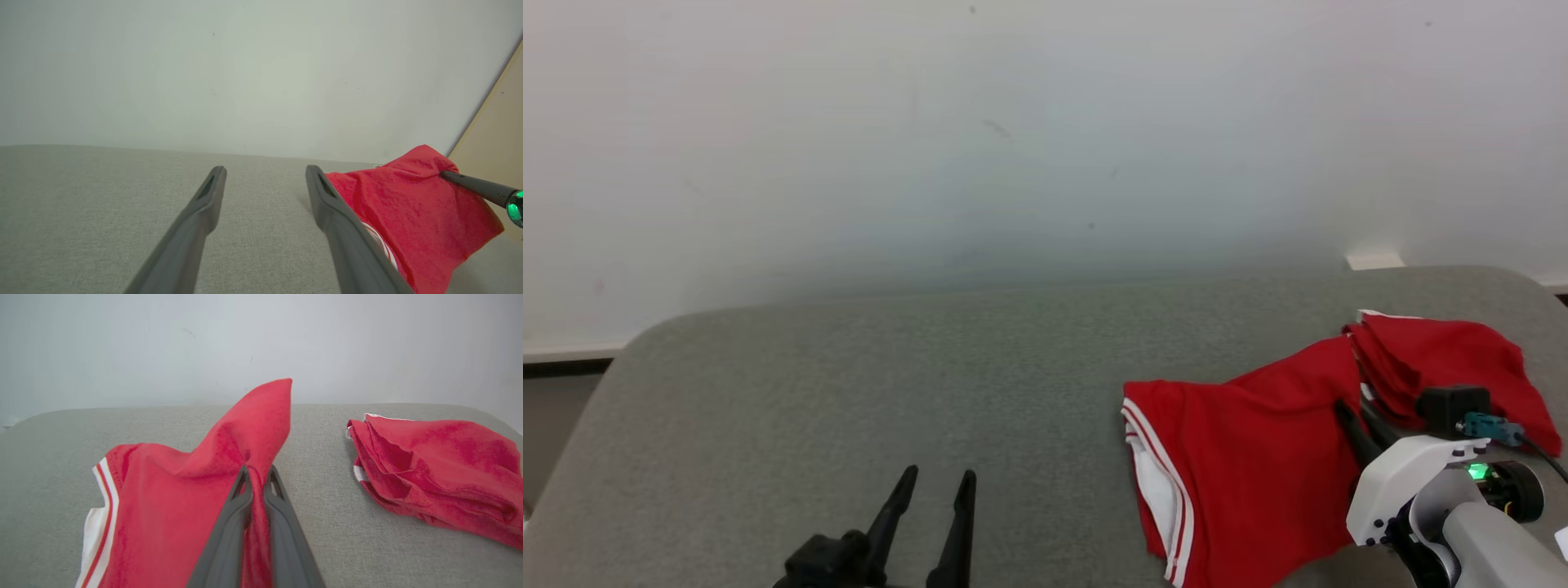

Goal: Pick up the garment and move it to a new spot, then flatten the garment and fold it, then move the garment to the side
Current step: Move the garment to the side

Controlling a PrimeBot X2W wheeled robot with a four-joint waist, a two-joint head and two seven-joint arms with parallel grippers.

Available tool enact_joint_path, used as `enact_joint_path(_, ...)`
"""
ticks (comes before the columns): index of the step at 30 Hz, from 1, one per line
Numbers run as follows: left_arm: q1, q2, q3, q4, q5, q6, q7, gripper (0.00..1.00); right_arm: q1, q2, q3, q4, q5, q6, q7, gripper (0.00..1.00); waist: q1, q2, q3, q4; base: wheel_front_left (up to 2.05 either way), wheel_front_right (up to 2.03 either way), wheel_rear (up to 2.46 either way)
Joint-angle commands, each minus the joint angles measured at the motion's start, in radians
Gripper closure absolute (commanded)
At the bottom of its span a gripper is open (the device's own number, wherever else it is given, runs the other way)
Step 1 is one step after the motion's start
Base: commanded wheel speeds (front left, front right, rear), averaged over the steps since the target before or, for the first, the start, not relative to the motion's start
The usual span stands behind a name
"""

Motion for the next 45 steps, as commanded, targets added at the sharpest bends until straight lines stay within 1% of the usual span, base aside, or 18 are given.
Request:
enact_joint_path(1,-0.009,0.003,-0.011,0.003,-0.013,0.003,0.0,0.0,-0.016,-0.015,-0.004,0.005,0.007,-0.002,-0.007,1.0,0.0,-0.0001,0.008,-0.081,0.0,0.0,0.0)
enact_joint_path(4,-0.016,0.003,-0.042,0.005,-0.021,0.005,0.0,0.0,-0.026,-0.026,-0.007,0.004,0.016,-0.002,-0.014,1.0,0.0,-0.0001,0.014,-0.138,0.0,0.0,0.0)
enact_joint_path(8,-0.026,0.003,-0.083,0.01,-0.026,0.009,0.0,0.0,-0.027,-0.039,-0.01,0.002,0.028,-0.002,-0.024,1.0,0.0,-0.0001,0.021,-0.194,0.0,0.0,0.0)
enact_joint_path(13,-0.039,0.004,-0.126,0.024,-0.014,0.015,0.0,0.0,-0.035,-0.042,-0.008,-0.012,0.042,-0.002,-0.029,1.0,0.0,-0.0001,0.032,-0.238,0.0,0.0,0.0)
enact_joint_path(16,-0.045,0.004,-0.141,0.03,-0.01,0.016,0.0,0.0,-0.05,-0.034,-0.003,-0.02,0.046,-0.002,-0.031,1.0,0.0,-0.0001,0.04,-0.245,0.0,0.0,0.0)
enact_joint_path(19,-0.052,0.004,-0.152,0.034,-0.005,0.015,0.0,0.0,-0.071,-0.036,0.008,-0.028,0.043,-0.002,-0.028,1.0,0.0,-0.0001,0.057,-0.234,0.0,0.0,0.0)
enact_joint_path(23,-0.061,0.004,-0.147,0.04,0.001,0.016,0.0,0.0,-0.129,-0.06,0.014,-0.034,0.049,-0.002,-0.016,1.0,0.0,-0.0001,0.097,-0.204,0.0,0.0,0.0)
enact_joint_path(27,-0.093,0.015,-0.132,0.034,0.028,0.01,0.0,0.0,-0.22,-0.104,-0.005,-0.054,0.066,-0.002,-0.004,1.0,0.0,-0.0001,0.204,-0.166,0.0,0.0,0.0)
enact_joint_path(34,-0.168,0.033,-0.106,0.031,0.058,-0.002,0.0,0.0,-0.37,-0.227,-0.058,-0.038,0.071,-0.002,0.025,1.0,0.0,-0.0001,0.382,-0.118,0.0,0.0,0.0)
enact_joint_path(38,-0.204,0.036,-0.101,0.034,0.061,-0.012,0.0,0.0,-0.413,-0.282,-0.086,0.02,0.083,-0.002,0.049,1.0,0.0,-0.0001,0.454,-0.097,0.0,0.0,0.0)
enact_joint_path(42,-0.229,0.037,-0.095,0.031,0.072,-0.015,0.0,0.0,-0.445,-0.312,-0.111,0.118,0.08,-0.002,0.059,1.0,0.0,-0.0001,0.501,-0.076,0.0,0.0,0.0)
enact_joint_path(45,-0.24,0.038,-0.09,0.036,0.077,-0.018,0.0,0.0,-0.471,-0.332,-0.119,0.198,0.063,-0.002,0.043,1.0,0.0,-0.0001,0.525,-0.06,0.0,0.0,0.0)
